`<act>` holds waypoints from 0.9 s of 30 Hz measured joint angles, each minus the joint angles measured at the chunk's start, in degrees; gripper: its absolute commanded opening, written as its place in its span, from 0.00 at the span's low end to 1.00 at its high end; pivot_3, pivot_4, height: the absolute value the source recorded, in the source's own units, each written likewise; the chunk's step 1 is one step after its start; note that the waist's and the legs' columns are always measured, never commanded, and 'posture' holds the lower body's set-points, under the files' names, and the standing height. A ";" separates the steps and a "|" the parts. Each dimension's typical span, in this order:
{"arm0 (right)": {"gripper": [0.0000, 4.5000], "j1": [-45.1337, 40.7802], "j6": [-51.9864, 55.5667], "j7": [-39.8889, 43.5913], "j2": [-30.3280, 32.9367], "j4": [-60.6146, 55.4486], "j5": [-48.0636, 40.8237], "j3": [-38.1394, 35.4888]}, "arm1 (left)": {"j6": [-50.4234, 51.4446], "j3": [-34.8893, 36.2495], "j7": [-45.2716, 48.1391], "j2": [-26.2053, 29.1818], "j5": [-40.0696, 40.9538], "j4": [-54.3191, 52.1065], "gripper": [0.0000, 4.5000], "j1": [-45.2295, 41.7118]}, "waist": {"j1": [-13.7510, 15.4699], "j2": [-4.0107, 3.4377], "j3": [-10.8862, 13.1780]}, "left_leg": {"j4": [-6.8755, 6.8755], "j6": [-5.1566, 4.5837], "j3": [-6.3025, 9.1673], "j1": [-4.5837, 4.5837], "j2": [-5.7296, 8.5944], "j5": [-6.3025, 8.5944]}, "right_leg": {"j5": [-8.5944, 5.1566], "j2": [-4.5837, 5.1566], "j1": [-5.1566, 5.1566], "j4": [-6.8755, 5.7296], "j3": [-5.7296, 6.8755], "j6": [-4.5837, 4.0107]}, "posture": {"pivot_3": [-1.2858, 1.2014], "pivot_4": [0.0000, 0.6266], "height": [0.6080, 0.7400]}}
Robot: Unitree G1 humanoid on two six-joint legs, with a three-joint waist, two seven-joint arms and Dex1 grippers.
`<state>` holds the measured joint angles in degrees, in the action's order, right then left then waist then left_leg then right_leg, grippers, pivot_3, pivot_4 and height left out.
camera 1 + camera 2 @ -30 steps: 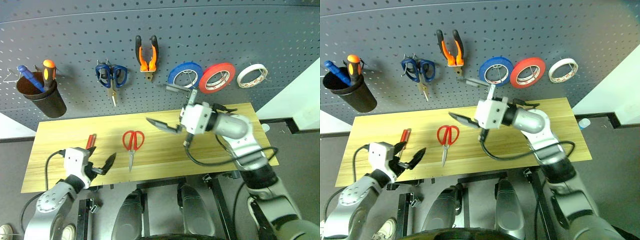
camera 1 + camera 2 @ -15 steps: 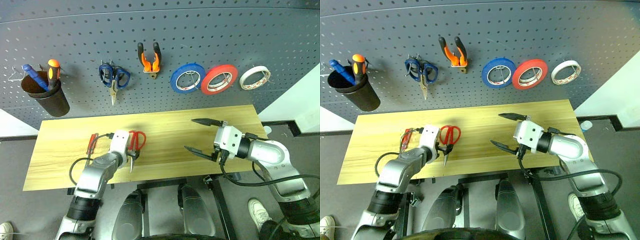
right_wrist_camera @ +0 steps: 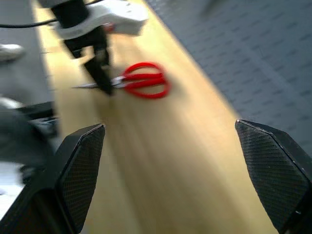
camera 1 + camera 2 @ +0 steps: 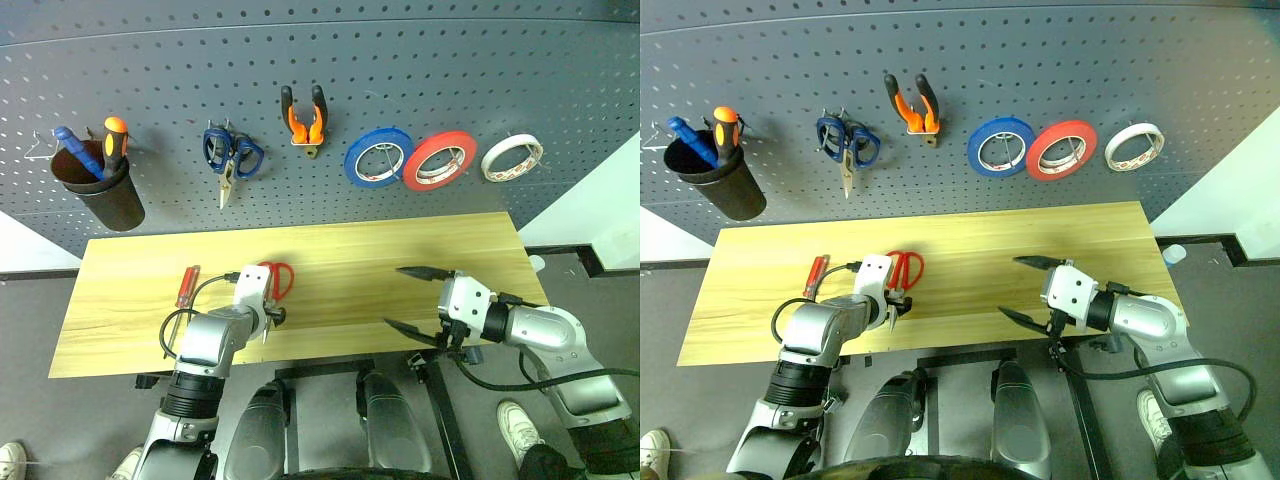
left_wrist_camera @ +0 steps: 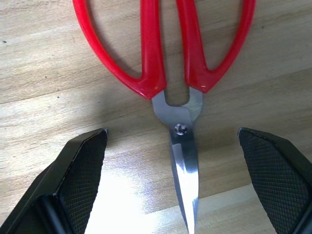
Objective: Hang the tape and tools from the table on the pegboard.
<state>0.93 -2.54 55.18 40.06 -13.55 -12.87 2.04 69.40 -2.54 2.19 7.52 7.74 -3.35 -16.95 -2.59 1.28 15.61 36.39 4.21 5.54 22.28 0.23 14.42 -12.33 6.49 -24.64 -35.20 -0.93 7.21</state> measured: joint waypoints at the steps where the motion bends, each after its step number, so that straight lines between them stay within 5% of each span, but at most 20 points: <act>1: 1.00 0.44 0.50 0.64 0.24 0.10 -0.30 0.00 | -0.09 0.48 0.03 -0.41 0.06 0.38 0.91 -0.18 | 0.05 0.00 -0.02 | 0.02 0.00 0.01 -0.05 0.00 0.00 | -0.02 0.00 0.06 -0.01 0.01 0.03 | 0.49 0.34 0.93; 13: 1.00 -0.76 0.94 0.80 0.00 0.43 -0.82 -0.06 | 0.12 3.72 0.34 -1.62 0.24 2.36 0.06 -1.62 | 0.20 0.03 -0.09 | 0.27 0.01 0.01 0.02 0.04 0.01 | 0.04 0.04 0.16 0.00 0.01 0.11 | 0.49 0.32 0.93; 23: 1.00 -2.46 0.92 0.23 -0.96 1.51 -0.77 0.19 | 1.07 3.77 0.88 -0.53 0.29 2.03 0.06 -1.59 | 0.01 0.07 -0.16 | 0.52 0.01 0.01 0.06 0.04 0.02 | 0.12 0.04 0.21 -0.02 0.00 0.17 | 0.49 0.31 0.93; 27: 1.00 -4.94 0.92 -0.38 -3.43 1.31 -1.07 0.97 | -1.90 3.76 5.66 5.50 1.56 -3.51 0.06 3.92 | -0.35 0.09 -0.19 | 0.50 0.02 0.02 0.07 0.03 0.02 | 0.25 0.04 0.17 -0.08 -0.01 -0.04 | 0.49 0.30 0.93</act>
<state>-4.01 -1.63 54.80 36.63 -12.24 -13.94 3.01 67.50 1.22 7.86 13.02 9.30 -6.86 -13.03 -2.94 1.37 15.43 36.90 4.23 5.56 22.35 0.26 14.44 -12.07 6.53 -24.47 -35.27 -0.94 7.18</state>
